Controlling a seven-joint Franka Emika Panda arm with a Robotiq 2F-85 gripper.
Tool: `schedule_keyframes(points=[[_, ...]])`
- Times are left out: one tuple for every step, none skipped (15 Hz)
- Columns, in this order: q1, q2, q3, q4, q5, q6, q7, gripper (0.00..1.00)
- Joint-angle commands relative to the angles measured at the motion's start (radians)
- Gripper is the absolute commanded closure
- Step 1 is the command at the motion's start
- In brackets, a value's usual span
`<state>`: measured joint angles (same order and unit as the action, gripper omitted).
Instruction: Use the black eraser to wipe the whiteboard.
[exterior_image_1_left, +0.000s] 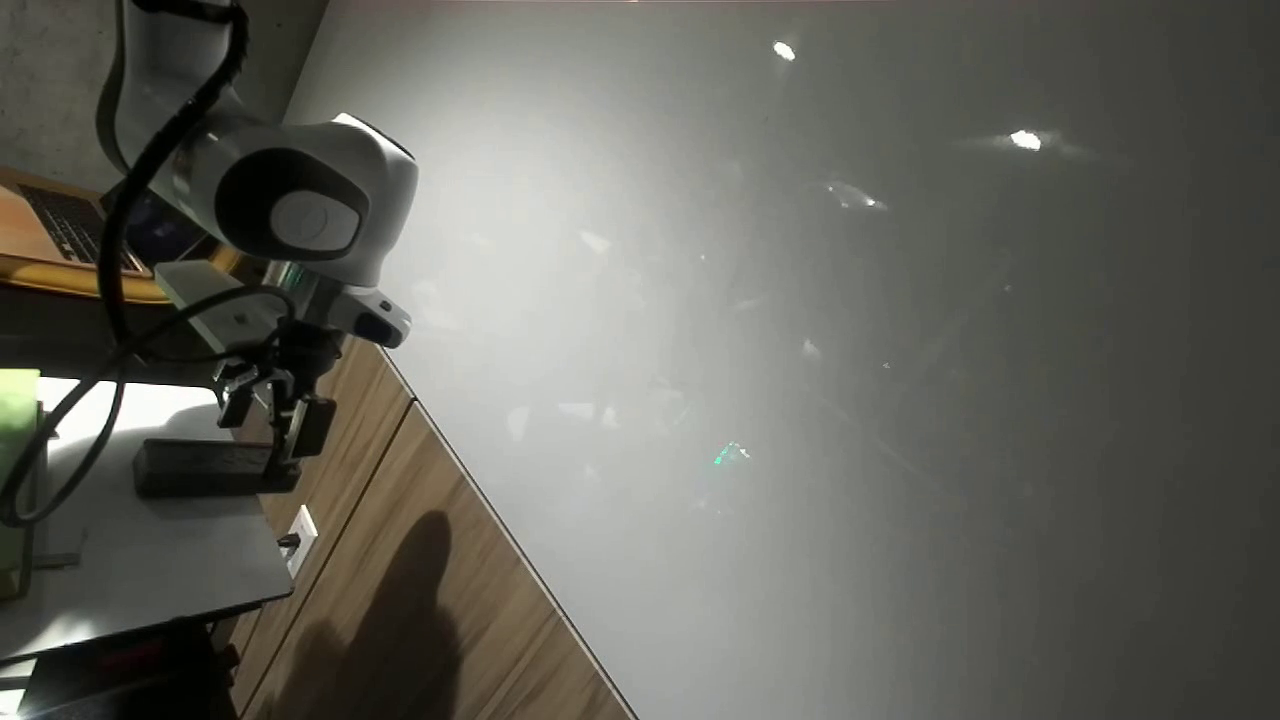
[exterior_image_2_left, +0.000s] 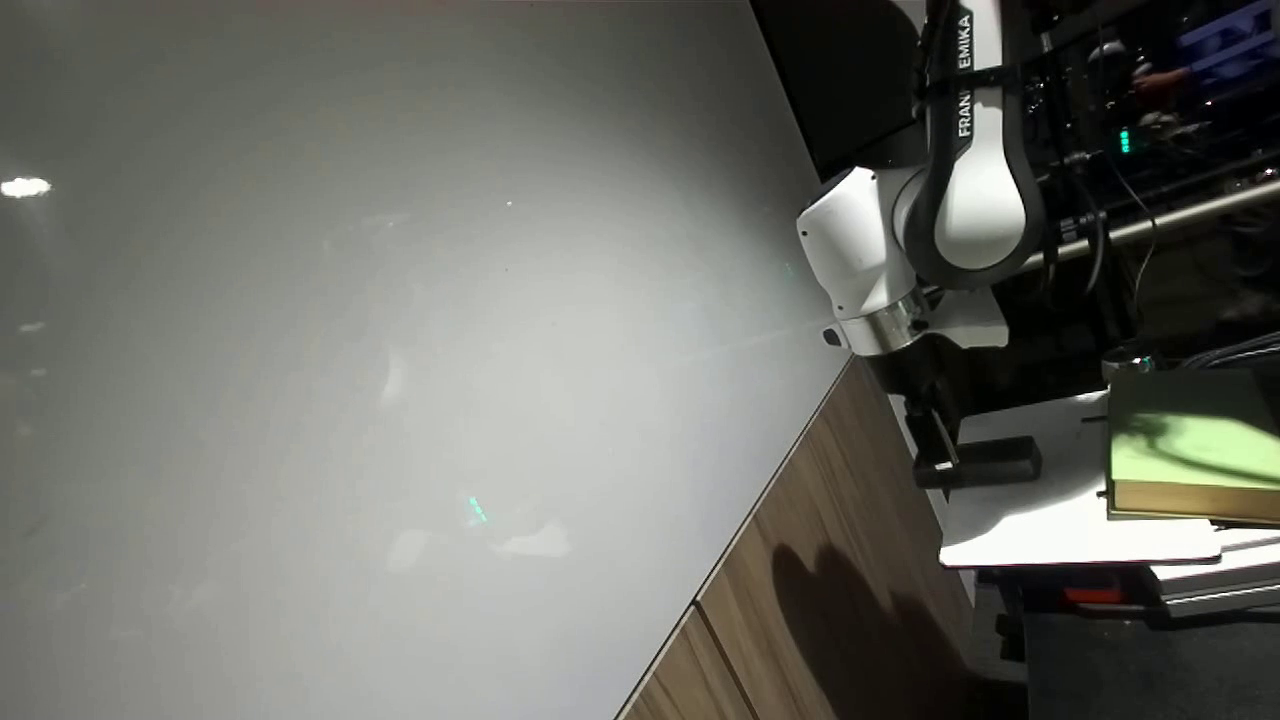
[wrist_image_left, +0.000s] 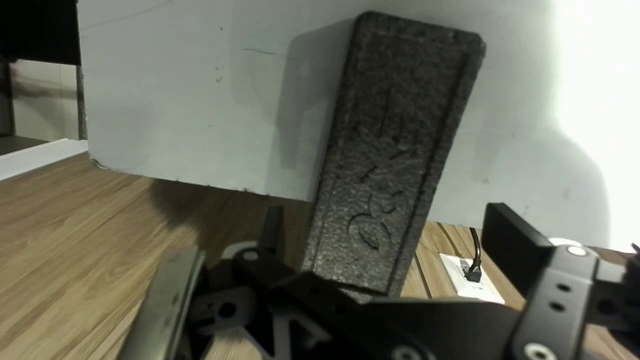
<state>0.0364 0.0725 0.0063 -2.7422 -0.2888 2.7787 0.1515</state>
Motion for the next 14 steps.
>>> schedule_keyframes(points=[[0.018, -0.078, -0.001, -0.011, -0.026, -0.074, 0.015, 0.00], [0.018, -0.117, 0.005, -0.017, -0.022, -0.108, 0.004, 0.00], [0.018, -0.151, 0.013, -0.015, -0.011, -0.143, -0.012, 0.00], [0.019, -0.186, 0.021, -0.014, 0.002, -0.179, -0.032, 0.00], [0.021, -0.226, 0.029, -0.017, 0.037, -0.218, -0.079, 0.00], [0.027, -0.260, 0.031, -0.015, 0.088, -0.243, -0.145, 0.00], [0.032, -0.296, 0.029, -0.014, 0.114, -0.267, -0.189, 0.00], [0.037, -0.336, 0.023, -0.013, 0.141, -0.287, -0.235, 0.00], [0.043, -0.376, 0.014, -0.014, 0.168, -0.304, -0.282, 0.00], [0.046, -0.414, 0.006, -0.013, 0.184, -0.322, -0.320, 0.00], [0.048, -0.449, -0.001, -0.010, 0.199, -0.342, -0.354, 0.00], [0.049, -0.486, -0.008, -0.011, 0.206, -0.360, -0.380, 0.00], [0.049, -0.523, -0.016, -0.013, 0.211, -0.380, -0.405, 0.00], [0.047, -0.553, -0.020, -0.011, 0.209, -0.401, -0.418, 0.00]])
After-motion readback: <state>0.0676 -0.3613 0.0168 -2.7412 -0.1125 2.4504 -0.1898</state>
